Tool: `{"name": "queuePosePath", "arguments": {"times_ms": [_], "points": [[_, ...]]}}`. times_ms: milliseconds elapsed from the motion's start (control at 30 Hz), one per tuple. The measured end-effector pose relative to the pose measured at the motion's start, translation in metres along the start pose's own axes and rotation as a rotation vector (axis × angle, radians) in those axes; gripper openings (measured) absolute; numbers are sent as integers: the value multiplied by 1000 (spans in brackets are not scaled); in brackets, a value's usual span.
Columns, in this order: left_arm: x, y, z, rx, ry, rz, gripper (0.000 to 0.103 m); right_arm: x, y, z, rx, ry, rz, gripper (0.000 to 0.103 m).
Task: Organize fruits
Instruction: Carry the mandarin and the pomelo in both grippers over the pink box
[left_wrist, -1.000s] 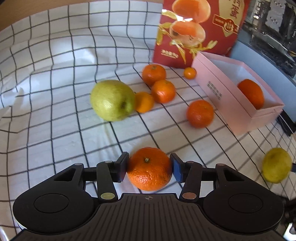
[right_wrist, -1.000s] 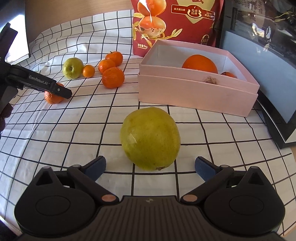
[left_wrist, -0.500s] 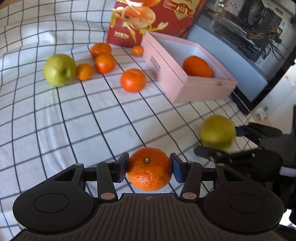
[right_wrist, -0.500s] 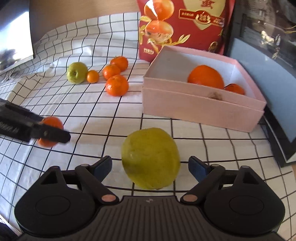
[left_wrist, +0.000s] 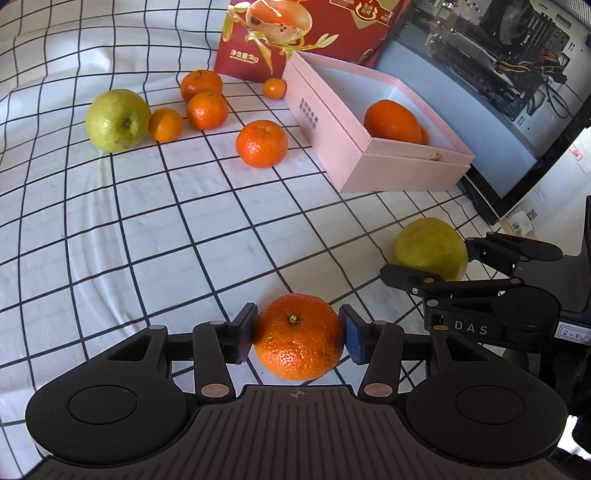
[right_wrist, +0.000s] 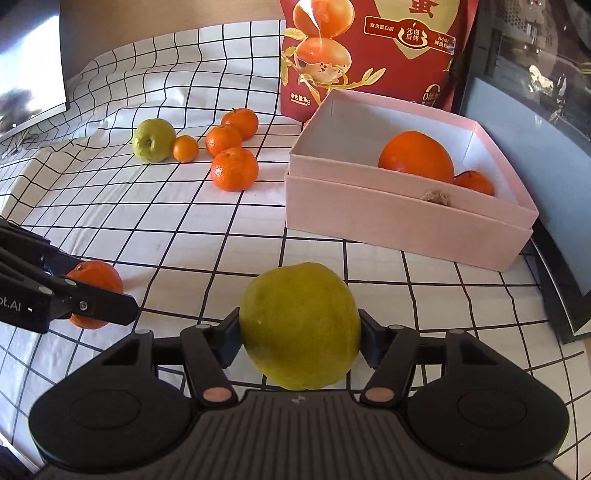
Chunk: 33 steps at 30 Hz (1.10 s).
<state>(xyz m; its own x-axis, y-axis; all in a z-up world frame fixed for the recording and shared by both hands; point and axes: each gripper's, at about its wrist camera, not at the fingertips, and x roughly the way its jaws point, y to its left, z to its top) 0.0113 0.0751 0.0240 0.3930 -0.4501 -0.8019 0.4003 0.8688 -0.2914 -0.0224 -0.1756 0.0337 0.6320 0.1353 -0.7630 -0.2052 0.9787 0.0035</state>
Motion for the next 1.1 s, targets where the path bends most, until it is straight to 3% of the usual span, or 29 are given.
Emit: {"name": "queuePosePath", "arguments": {"times_ms": [333,633,867,967,1100], "points": [[-2,-6,-1,0,-15,74,54,-10,-2,-6,17,-4,5,62],[-1,-11,1,27,-11,70,54,-12,0,-8,11,1,0,62],[-2,-11,8,-7,-46,0,54,-17,-6,-5,42,25,26,62],[-7,-15,26,-7,-92,-34,54,-29,-12,6,47,-23,21,62],[-18,-32,75,47,-196,-89,54,-54,-31,54,27,-133,-5,62]]}}
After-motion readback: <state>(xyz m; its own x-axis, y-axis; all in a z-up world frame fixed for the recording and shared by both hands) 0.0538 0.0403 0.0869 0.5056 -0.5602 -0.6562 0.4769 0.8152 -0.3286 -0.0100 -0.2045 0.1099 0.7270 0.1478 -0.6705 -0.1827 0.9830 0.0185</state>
